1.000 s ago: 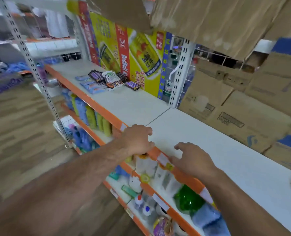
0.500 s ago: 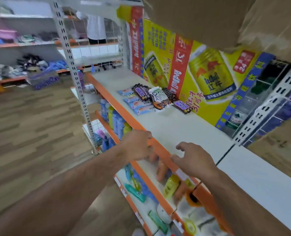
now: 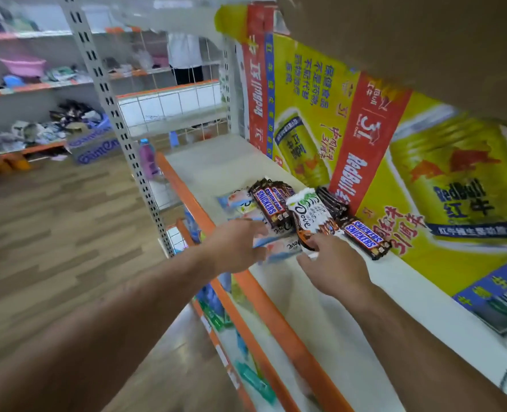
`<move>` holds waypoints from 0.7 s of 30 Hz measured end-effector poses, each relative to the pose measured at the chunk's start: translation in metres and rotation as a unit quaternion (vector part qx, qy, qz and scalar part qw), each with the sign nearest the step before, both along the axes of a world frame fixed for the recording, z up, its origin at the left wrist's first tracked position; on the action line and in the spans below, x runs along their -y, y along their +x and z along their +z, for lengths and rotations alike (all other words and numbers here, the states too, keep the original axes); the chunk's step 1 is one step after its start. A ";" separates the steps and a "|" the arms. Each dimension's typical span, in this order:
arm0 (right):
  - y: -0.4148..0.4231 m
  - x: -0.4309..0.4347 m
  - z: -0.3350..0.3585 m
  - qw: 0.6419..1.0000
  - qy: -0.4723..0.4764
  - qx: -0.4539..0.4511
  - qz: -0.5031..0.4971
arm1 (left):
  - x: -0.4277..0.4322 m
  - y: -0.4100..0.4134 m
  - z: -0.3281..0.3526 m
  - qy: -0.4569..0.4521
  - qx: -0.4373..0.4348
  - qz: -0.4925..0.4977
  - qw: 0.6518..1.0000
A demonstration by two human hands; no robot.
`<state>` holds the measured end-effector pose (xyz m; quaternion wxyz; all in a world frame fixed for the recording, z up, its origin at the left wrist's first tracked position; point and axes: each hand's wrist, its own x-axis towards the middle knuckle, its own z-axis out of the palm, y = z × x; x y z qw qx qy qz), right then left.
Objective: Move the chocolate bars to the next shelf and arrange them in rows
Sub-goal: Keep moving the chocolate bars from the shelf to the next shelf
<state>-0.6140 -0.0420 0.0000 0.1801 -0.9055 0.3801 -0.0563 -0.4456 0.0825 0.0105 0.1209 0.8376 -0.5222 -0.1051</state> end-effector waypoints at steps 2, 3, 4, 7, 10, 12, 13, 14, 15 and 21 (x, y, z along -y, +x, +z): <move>0.013 0.009 -0.002 1.000 -0.018 0.005 -0.014 | 0.018 0.019 -0.004 -0.004 0.003 -0.012 1.000; 0.019 0.013 -0.003 0.999 -0.025 0.008 -0.025 | 0.028 0.030 -0.006 -0.005 0.006 -0.018 1.000; 0.024 0.017 -0.004 0.999 -0.031 0.010 -0.037 | 0.037 0.041 -0.007 -0.005 0.018 -0.031 0.999; 0.037 0.024 -0.008 0.996 -0.052 -0.003 -0.072 | 0.067 0.074 -0.011 0.000 0.095 -0.104 0.990; 0.047 0.026 -0.011 0.992 -0.067 -0.034 -0.104 | 0.093 0.102 -0.014 0.014 0.168 -0.176 0.970; 0.053 0.024 -0.012 0.988 -0.058 -0.047 -0.132 | 0.106 0.116 -0.015 0.025 0.202 -0.226 0.952; 0.056 0.023 -0.012 0.986 -0.050 -0.052 -0.148 | 0.112 0.122 -0.015 0.027 0.211 -0.251 0.944; 0.059 0.022 -0.012 0.984 -0.042 -0.056 -0.165 | 0.118 0.127 -0.014 0.031 0.212 -0.273 0.938; 0.062 0.021 -0.013 0.981 -0.037 -0.059 -0.181 | 0.123 0.131 -0.011 0.039 0.208 -0.294 0.932; 0.070 0.009 -0.016 0.967 -0.009 -0.071 -0.243 | 0.145 0.141 0.004 0.090 0.133 -0.400 0.902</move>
